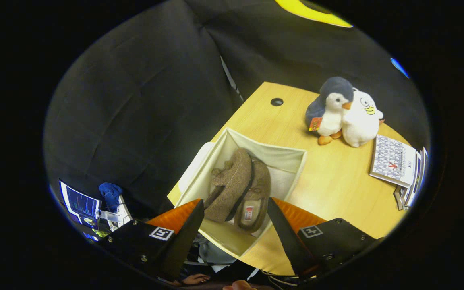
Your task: Open the storage box then place both shoes into the box .Put the left shoe in first, then the right shoe, with the right side of both shoes facing outward in a uniform manner.
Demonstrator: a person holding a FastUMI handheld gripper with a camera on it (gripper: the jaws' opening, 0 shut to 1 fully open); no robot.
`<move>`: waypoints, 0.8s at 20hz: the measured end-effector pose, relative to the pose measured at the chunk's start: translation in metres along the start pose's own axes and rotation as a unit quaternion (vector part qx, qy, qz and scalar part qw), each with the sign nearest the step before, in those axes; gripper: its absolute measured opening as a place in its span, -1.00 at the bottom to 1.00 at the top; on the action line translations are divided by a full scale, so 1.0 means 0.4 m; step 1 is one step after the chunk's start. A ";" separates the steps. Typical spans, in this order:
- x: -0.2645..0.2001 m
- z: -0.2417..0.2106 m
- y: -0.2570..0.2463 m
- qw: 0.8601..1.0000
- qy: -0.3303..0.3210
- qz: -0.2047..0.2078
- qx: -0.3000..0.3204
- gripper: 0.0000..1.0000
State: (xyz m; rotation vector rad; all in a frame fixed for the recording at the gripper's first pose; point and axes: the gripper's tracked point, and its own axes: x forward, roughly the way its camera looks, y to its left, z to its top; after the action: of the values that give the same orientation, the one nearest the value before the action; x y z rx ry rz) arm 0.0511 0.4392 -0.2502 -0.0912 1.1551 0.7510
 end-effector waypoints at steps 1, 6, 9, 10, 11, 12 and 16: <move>-0.031 0.006 -0.032 1.000 -0.025 -0.016 0.001 0.96; -0.191 0.044 -0.191 0.982 -0.158 -0.106 0.005 0.96; -0.315 0.069 -0.255 0.960 -0.239 -0.148 0.015 0.96; -0.367 0.079 -0.268 0.951 -0.266 -0.159 0.016 0.96; -0.422 0.088 -0.281 0.941 -0.291 -0.172 0.016 0.96; -0.479 0.085 -0.285 0.930 -0.317 -0.187 0.016 0.96; -0.715 0.070 -0.357 0.875 -0.407 -0.260 0.021 0.95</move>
State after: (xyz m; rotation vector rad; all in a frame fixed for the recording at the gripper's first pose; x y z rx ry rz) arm 0.1008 0.2034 -0.0385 -0.0374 0.2997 0.2184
